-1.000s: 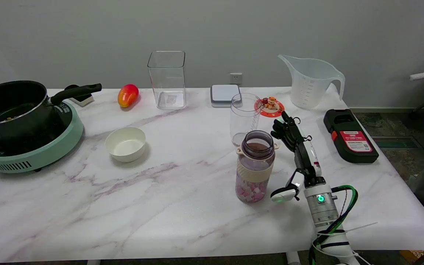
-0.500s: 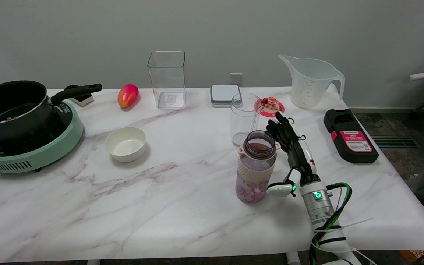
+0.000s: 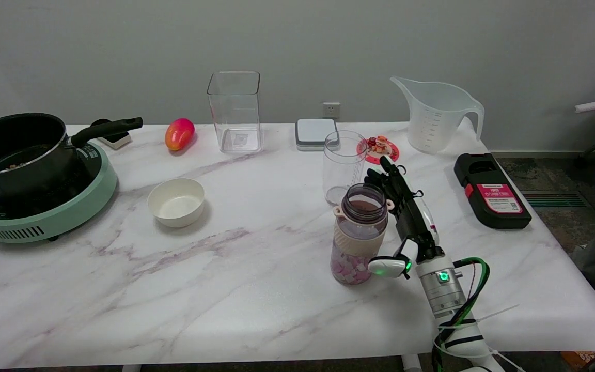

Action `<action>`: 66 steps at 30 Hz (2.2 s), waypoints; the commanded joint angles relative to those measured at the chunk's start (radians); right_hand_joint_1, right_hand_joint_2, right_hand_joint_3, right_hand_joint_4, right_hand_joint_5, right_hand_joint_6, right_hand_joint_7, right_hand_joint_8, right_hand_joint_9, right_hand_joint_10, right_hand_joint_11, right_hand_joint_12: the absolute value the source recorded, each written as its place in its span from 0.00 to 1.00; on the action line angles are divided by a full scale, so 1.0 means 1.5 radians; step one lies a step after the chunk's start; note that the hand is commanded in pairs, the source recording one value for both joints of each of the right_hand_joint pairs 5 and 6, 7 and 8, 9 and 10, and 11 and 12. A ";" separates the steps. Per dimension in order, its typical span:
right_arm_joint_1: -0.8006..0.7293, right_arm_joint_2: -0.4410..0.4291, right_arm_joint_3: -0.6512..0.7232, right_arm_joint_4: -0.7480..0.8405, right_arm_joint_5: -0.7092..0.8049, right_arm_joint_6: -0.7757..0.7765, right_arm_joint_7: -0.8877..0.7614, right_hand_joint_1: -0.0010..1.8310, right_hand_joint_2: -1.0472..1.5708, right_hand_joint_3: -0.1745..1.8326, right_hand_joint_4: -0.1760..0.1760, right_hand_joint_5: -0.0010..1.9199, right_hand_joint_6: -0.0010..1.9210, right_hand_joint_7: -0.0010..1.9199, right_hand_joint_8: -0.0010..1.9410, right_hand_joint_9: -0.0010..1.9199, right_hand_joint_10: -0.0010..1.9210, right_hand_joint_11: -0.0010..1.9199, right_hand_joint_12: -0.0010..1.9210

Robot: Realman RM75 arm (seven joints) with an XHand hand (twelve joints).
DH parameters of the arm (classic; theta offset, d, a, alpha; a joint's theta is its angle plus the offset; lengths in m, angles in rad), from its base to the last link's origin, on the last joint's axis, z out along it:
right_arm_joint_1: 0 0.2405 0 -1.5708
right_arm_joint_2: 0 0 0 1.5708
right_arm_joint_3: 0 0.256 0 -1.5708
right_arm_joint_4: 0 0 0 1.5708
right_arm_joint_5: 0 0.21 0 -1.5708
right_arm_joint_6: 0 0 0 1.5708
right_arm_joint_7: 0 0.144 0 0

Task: Pick up the bottle.

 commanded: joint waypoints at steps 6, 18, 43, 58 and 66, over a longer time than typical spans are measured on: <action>-0.039 -0.001 -0.017 -0.029 -0.047 0.060 0.071 0.65 0.14 0.61 0.50 0.06 0.06 0.18 0.18 0.20 0.20 0.22 0.22; -0.043 -0.005 -0.026 -0.040 -0.077 0.061 0.072 0.64 0.16 0.62 0.50 0.07 0.07 0.19 0.18 0.20 0.20 0.22 0.22; -0.016 -0.013 -0.021 -0.040 -0.090 0.030 0.072 0.65 0.17 0.62 0.50 0.07 0.07 0.20 0.19 0.20 0.20 0.21 0.21; -0.005 -0.016 -0.020 -0.041 -0.090 0.016 0.067 0.69 0.23 0.54 0.50 0.08 0.08 0.21 0.20 0.20 0.20 0.19 0.19; -0.002 -0.016 -0.013 -0.041 -0.084 0.002 0.072 0.77 0.42 0.46 0.50 0.19 0.19 0.31 0.30 0.26 0.25 0.32 0.32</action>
